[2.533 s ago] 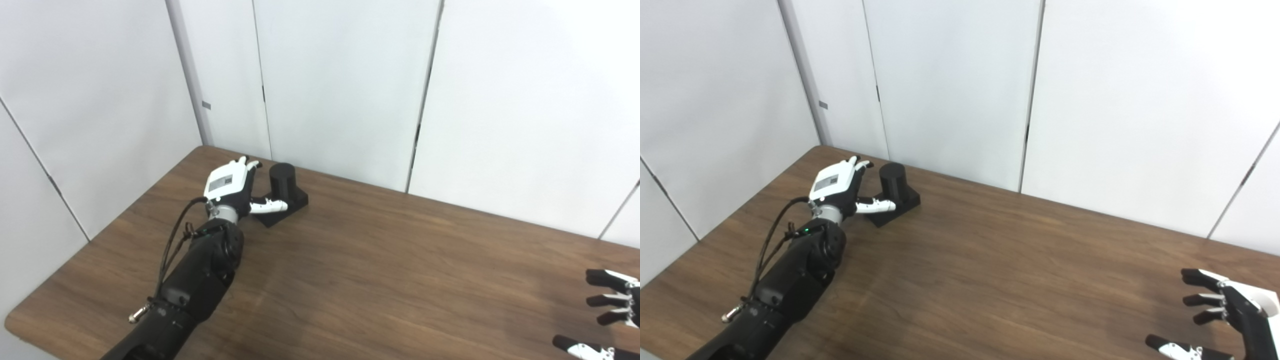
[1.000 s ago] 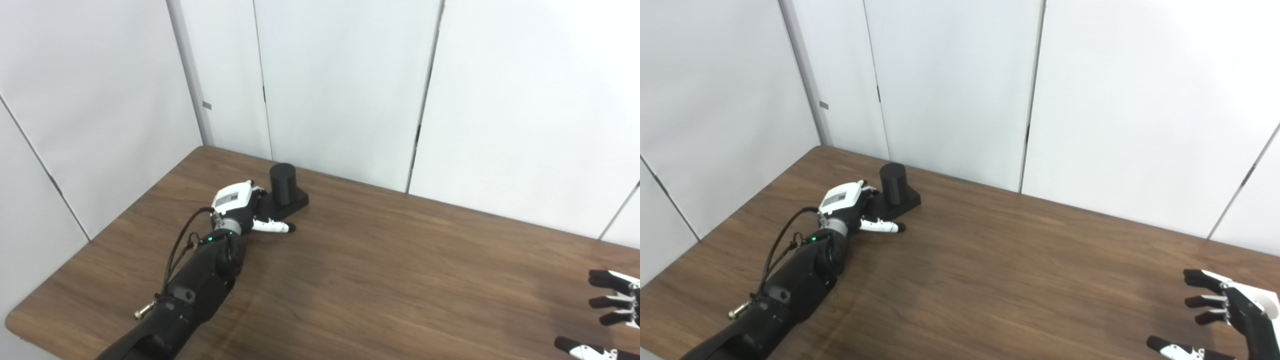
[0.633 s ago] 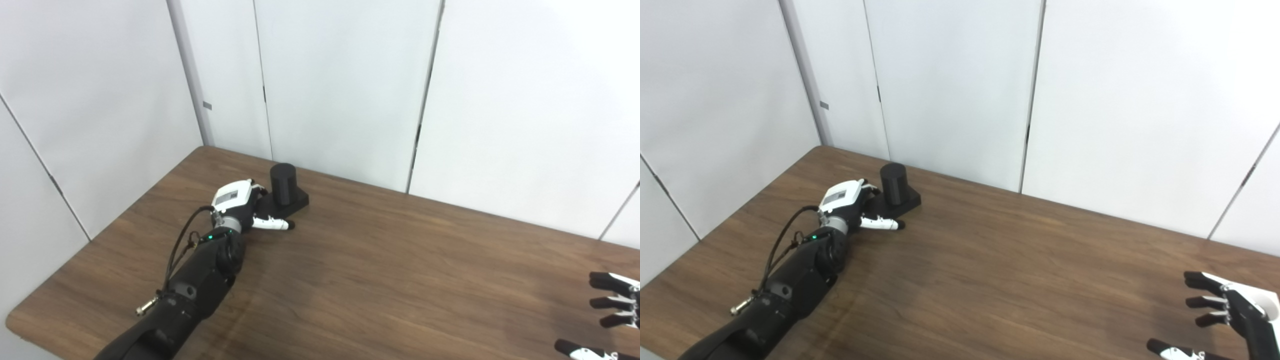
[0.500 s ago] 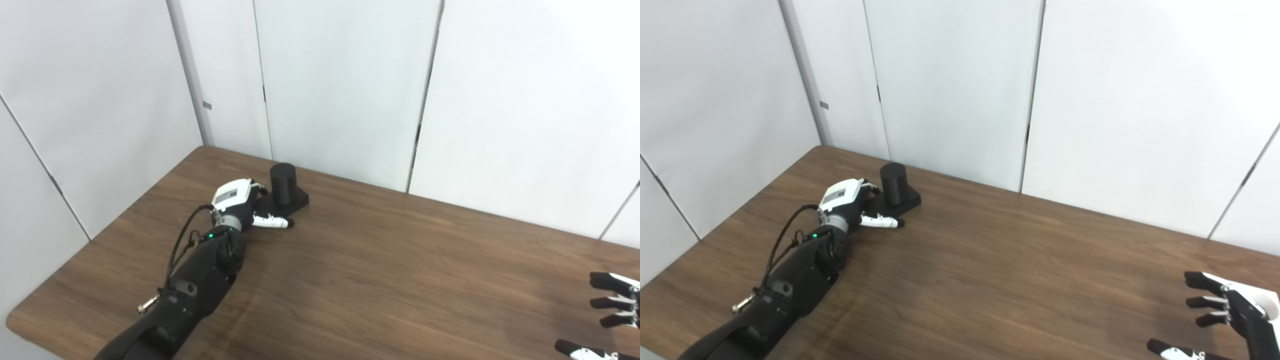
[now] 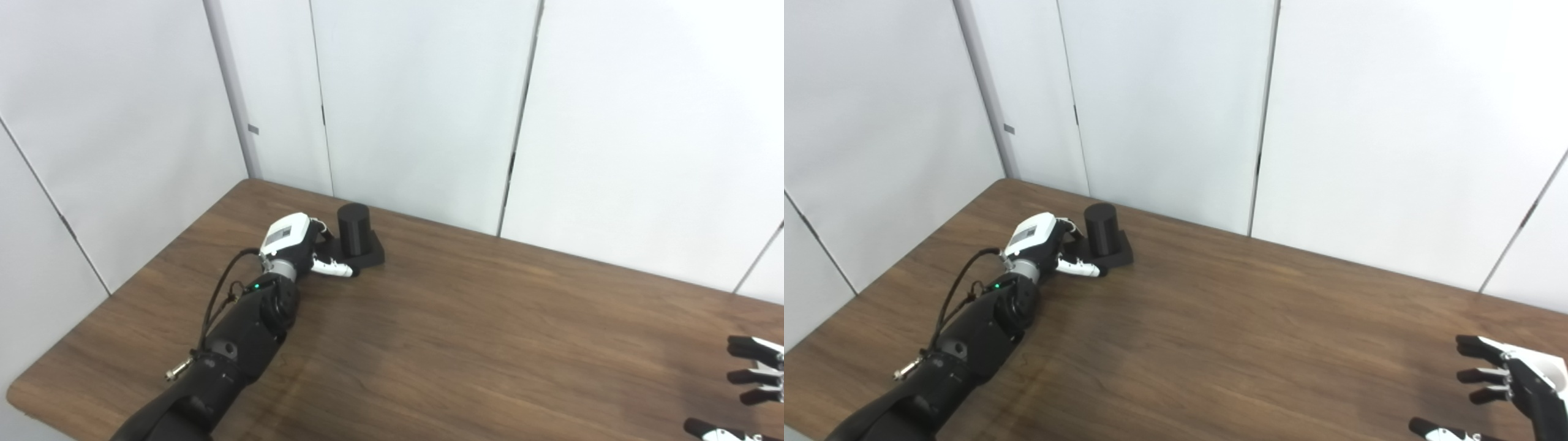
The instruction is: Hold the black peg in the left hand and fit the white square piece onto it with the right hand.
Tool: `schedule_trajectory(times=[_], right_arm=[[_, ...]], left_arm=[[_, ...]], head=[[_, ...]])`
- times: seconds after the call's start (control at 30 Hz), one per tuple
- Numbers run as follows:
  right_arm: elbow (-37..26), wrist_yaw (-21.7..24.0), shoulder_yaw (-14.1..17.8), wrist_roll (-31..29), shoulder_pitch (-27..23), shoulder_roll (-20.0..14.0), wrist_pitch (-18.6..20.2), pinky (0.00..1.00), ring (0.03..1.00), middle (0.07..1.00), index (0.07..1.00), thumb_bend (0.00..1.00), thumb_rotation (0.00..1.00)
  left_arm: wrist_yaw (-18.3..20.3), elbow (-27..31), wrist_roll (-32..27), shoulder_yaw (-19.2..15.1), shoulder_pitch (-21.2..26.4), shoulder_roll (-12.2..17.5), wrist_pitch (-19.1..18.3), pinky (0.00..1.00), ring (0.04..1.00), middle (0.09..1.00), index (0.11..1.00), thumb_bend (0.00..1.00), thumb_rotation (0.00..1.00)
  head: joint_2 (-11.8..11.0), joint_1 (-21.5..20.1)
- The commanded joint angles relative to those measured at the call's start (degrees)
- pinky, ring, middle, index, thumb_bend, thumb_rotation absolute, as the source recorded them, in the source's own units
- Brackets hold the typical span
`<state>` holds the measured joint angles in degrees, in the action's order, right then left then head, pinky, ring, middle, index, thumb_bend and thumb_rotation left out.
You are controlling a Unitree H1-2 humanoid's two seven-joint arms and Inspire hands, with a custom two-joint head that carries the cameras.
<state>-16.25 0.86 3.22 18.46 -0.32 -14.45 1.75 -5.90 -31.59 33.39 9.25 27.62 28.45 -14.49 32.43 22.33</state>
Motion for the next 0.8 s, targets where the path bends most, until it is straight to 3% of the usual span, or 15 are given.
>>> schedule_trajectory(times=[0.0, 0.13, 0.27, 0.47, 0.6, 0.77], right_arm=[[-2.0, -0.4, 0.7, -0.1, -1.5, -0.9, -1.3, 0.47, 0.592, 0.716, 0.712, 0.53, 0.0], [-2.5, -0.2, 0.7, -0.2, -1.7, -0.7, -0.5, 0.47, 0.583, 0.715, 0.706, 0.53, 0.0], [-2.4, -0.3, 0.7, -0.2, -1.8, -0.6, -0.6, 0.47, 0.583, 0.706, 0.704, 0.53, 0.0], [-2.5, -0.2, 0.5, 0.4, -1.8, -0.8, -0.3, 0.48, 0.591, 0.698, 0.702, 0.53, 0.0], [-2.4, -0.2, 0.4, 0.5, -1.9, -0.8, -0.5, 0.47, 0.583, 0.701, 0.701, 0.53, 0.0], [-2.5, -0.4, 0.2, 0.6, -2.2, -0.2, 0.0, 0.47, 0.579, 0.7, 0.701, 0.54, 0.0]], left_arm=[[1.4, -0.8, 0.3, 1.3, 0.9, 0.9, 0.9, 0.86, 0.911, 0.863, 0.481, 0.52, 0.06], [3.4, 0.1, -0.5, 2.3, 0.3, 1.3, 1.9, 0.89, 0.922, 0.859, 0.481, 0.52, 0.06], [4.8, 1.0, -2.9, 2.4, -0.9, 1.3, 5.4, 0.94, 0.923, 0.868, 0.482, 0.52, 0.05], [5.7, 2.6, -4.5, 3.5, -3.1, 1.5, 11.8, 0.81, 0.881, 0.864, 0.483, 0.52, 0.05], [5.9, 4.6, -3.4, 5.1, -4.3, 1.7, 14.6, 0.92, 0.901, 0.864, 0.483, 0.52, 0.05], [5.4, 5.6, -2.6, 7.7, -5.0, 1.6, 20.3, 0.84, 0.881, 0.858, 0.485, 0.52, 0.05]], head=[[0.1, 0.0], [0.2, -0.1], [0.3, -0.7], [0.3, -0.8], [0.5, -1.3], [0.7, -2.5]])
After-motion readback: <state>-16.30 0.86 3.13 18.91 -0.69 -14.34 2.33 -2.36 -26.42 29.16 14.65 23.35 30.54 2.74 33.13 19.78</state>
